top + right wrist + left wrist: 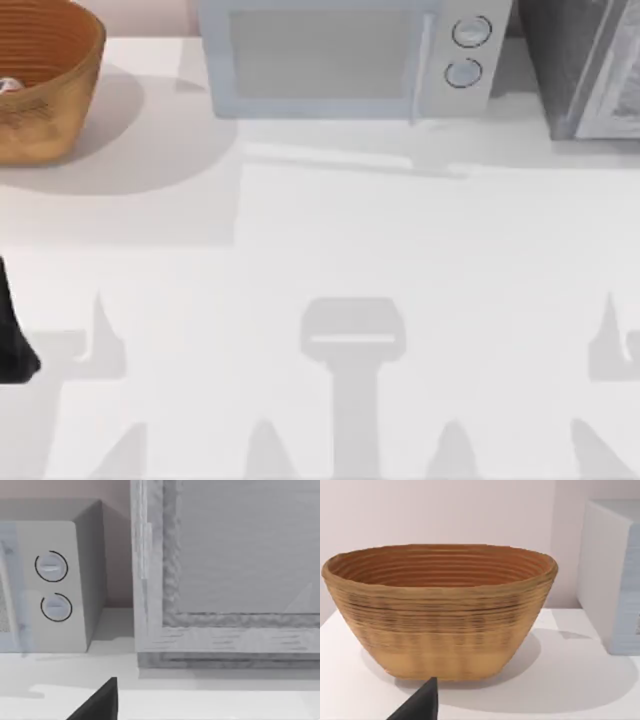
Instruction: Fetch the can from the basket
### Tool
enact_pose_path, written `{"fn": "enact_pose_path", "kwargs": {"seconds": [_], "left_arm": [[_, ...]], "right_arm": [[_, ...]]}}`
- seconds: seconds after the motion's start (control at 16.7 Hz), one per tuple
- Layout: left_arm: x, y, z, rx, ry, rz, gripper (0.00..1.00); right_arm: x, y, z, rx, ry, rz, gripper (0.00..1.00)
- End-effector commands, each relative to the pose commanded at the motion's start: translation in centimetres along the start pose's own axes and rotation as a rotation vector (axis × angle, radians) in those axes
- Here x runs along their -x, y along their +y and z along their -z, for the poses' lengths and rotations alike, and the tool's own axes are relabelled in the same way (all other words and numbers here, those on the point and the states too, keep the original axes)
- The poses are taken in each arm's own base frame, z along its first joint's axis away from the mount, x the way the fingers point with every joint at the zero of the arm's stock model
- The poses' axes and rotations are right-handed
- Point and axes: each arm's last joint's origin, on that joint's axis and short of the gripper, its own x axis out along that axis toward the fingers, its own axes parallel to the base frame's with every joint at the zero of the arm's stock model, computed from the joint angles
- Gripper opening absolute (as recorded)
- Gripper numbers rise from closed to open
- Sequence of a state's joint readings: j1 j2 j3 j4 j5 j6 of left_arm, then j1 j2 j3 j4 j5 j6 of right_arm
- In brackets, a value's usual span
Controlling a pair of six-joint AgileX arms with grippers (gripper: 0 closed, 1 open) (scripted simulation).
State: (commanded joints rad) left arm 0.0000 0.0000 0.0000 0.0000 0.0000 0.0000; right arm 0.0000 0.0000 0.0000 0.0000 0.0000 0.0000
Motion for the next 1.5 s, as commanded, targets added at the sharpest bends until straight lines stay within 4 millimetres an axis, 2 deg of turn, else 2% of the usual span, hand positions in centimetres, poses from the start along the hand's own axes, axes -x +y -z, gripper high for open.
{"fn": "enact_pose_path", "kwargs": {"seconds": [0.24,0.42,0.6,0.78,0.96,1.2,1.38,1.5], "left_arm": [[-0.1,0.1,-0.2,0.001,0.024,-0.006,1.0],[-0.4,0.2,-1.7,0.003,0.106,-0.022,1.0],[-1.2,0.4,-4.7,0.004,0.205,-0.033,1.0],[-3.3,0.7,-8.8,0.004,0.309,-0.036,1.0],[-6.9,1.1,-13.2,0.003,0.419,-0.03,1.0],[-14.1,2.0,-17.8,0.0,0.573,-0.013,1.0],[-20.6,3.0,-19.1,0.001,0.695,0.003,1.0],[-25.0,3.8,-18.7,0.003,0.779,0.014,1.0]], "right_arm": [[0.0,0.0,0.0,0.0,0.0,0.0,1.0],[0.0,0.0,0.0,0.0,0.0,0.0,1.0],[0.0,0.0,0.0,0.0,0.0,0.0,1.0],[0.0,0.0,0.0,0.0,0.0,0.0,1.0],[0.0,0.0,0.0,0.0,0.0,0.0,1.0],[0.0,0.0,0.0,0.0,0.0,0.0,1.0],[0.0,0.0,0.0,0.0,0.0,0.0,1.0],[0.0,0.0,0.0,0.0,0.0,0.0,1.0]]}}
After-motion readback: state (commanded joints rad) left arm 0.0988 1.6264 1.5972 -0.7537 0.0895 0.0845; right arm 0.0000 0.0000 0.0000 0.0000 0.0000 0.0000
